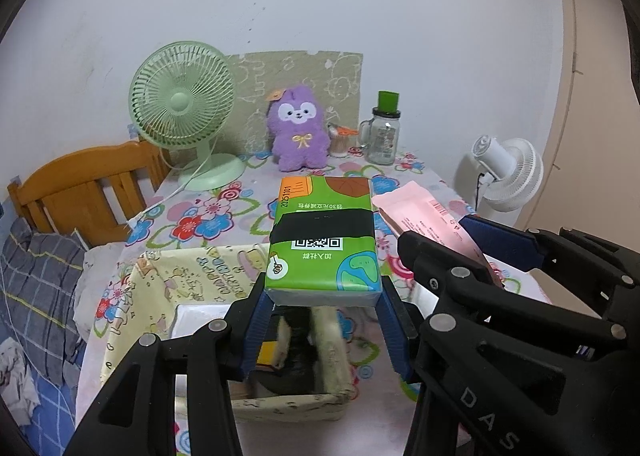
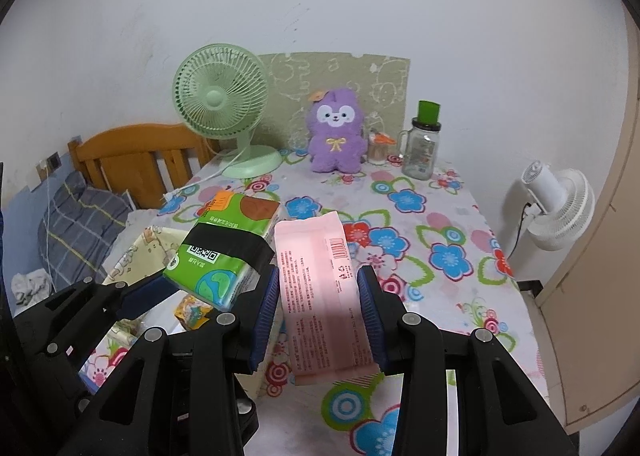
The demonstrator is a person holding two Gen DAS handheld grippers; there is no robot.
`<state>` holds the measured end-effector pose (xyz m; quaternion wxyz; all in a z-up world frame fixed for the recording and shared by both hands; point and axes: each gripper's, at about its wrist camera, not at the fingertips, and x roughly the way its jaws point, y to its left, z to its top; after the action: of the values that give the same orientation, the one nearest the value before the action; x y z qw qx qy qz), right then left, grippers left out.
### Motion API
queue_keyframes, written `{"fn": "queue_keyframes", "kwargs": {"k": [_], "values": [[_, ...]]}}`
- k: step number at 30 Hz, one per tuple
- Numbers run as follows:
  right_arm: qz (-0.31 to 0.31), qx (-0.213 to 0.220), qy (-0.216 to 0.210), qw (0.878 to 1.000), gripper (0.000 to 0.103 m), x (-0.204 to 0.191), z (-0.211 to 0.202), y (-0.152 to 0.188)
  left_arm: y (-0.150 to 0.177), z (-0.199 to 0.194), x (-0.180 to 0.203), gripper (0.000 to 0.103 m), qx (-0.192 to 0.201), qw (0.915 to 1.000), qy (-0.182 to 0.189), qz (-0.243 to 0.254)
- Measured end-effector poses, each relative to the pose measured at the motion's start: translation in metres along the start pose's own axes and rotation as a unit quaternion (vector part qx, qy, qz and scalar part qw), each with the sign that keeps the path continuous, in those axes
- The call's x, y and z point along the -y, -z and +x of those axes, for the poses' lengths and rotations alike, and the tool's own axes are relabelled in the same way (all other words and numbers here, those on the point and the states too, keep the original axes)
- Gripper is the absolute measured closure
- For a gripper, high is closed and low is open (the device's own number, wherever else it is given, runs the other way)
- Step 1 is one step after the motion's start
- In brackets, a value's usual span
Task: Organize soft objects
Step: 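Lower the tissue pack and pink packet into the box and open both tools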
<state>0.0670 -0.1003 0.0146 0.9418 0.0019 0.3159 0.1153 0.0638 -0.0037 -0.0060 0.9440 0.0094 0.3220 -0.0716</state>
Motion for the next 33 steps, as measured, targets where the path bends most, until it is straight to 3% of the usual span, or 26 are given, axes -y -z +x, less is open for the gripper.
{"fn": "queue_keyframes", "kwargs": {"k": [33], "values": [[-0.042, -0.058, -0.073, 0.995, 0.059, -0.069, 0.087, -0.004, 0.020, 0.053, -0.080, 0.048, -0.080, 0.9948, -0.054, -0.035]]}}
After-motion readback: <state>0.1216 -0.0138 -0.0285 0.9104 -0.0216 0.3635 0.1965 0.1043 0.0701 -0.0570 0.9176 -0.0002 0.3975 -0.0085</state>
